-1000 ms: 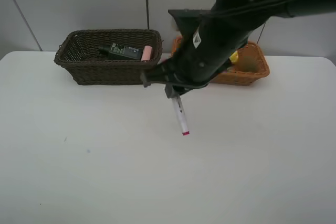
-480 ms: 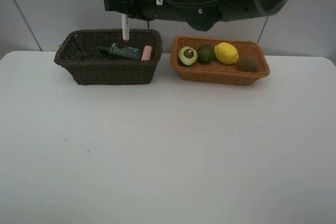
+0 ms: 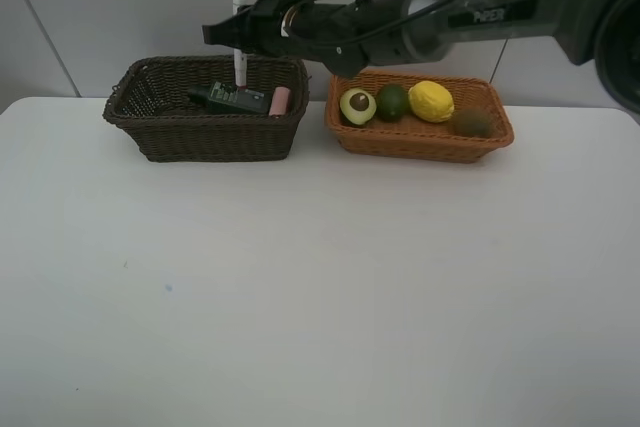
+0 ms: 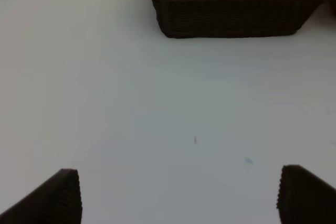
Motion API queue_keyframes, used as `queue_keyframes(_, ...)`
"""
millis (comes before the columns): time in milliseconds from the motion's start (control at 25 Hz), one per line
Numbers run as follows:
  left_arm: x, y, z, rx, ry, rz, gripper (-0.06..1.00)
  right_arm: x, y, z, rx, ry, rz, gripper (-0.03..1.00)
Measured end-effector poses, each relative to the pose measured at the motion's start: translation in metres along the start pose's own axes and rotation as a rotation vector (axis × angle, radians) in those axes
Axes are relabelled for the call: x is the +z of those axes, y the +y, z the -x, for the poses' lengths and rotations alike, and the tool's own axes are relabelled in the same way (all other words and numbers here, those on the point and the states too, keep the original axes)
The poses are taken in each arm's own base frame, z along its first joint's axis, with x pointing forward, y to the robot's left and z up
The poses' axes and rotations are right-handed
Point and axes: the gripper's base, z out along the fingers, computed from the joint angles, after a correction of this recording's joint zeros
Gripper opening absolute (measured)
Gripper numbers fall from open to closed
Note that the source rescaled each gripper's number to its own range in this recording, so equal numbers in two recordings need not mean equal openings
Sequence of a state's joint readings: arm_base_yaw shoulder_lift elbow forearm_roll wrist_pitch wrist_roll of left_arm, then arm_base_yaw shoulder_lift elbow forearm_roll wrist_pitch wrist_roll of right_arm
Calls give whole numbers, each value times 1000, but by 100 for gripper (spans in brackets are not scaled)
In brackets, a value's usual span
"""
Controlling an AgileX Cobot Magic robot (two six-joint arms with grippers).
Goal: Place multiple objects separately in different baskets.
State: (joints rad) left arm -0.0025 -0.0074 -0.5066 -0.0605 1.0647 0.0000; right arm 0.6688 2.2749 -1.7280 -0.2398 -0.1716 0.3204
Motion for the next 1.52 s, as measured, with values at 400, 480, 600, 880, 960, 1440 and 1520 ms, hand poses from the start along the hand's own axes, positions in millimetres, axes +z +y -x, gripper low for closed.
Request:
queue_keyframes(400,0,0,0,0,0,0,95,6,-7,-13,4,28,-12,64)
queue_keyframes(480,0,0,0,0,0,0,95,6,-7,-16,4,54,-21,87)
queue_keyframes(600,0,0,0,0,0,0,95,4,-9,-17,2,114,-42,97)
queue_keyframes(880,0,0,0,0,0,0,95,-39,-19,46,-96,127,-115,100)
queue_keyframes(960,0,0,0,0,0,0,95,-54,-38,61,-94,157,-181,100)
queue_keyframes(1440,0,0,0,0,0,0,95,-206,-198,75,111,378,-612,100)
queue_keyframes(1520,0,0,0,0,0,0,95,-237,-208,66,164,397,-661,100)
